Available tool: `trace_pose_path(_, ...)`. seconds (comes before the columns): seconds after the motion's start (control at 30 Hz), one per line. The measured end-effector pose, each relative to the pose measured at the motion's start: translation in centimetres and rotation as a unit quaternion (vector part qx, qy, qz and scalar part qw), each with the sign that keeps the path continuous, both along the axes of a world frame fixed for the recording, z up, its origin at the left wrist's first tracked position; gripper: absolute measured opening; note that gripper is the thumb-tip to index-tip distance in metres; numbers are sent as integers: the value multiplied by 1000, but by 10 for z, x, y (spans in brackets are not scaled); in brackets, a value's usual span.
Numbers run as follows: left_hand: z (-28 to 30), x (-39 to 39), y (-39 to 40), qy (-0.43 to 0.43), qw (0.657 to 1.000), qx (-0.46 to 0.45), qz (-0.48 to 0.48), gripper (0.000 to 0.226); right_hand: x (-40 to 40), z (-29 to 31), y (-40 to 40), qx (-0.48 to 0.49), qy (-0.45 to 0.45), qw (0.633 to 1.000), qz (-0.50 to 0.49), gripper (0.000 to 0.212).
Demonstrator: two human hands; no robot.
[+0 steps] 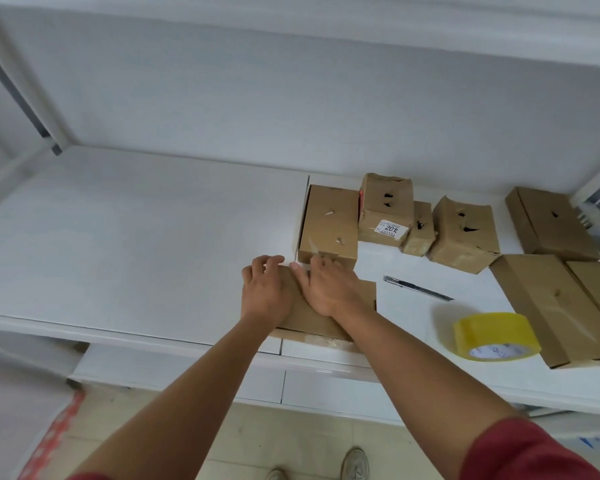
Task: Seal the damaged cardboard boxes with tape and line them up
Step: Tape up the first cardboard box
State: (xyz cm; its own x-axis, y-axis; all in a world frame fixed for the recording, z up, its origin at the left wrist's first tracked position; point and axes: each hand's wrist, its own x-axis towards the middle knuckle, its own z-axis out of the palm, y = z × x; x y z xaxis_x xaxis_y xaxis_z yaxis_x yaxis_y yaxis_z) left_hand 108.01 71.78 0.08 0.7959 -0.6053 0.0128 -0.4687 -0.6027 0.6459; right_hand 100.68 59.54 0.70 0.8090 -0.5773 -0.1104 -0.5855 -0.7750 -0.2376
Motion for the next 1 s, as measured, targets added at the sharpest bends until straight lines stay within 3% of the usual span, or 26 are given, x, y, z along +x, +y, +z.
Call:
trace_pose_path(0.17, 0, -3, -3, -8, 999, 54, 2, 50, 0, -6, -5, 1, -13, 1000, 14, 57)
trace_pose_path(0.33, -3, -6, -4, -65, 992, 112, -4, 48, -13, -4, -25, 10, -38, 995, 87, 49)
trace_pose_path(0.5, -3, -7, -7, -69, 990, 120, -5, 37, -13, -4, -21, 0, -69, 996, 57, 46)
trace_pose_path(0.6, -3, -7, -8, -75, 990, 117, -4, 34, 1, 2, -13, 40, -32, 999, -9, 55)
trace_pose_path(0.7, -4, -7, -7, -79, 991, 113, 1, 35, 8, 0, -5, -7, -35, 999, -38, 64)
trace_pose_path(0.83, -6, -7, -8, -67, 991, 114, 10, 35, 1, 0, -3, -19, -56, 998, -10, 72)
trace_pose_path(1.0, -6, -8, -11, -76, 990, 120, 23, 36, -3, 0, 2, -37, 0, 999, 18, 90)
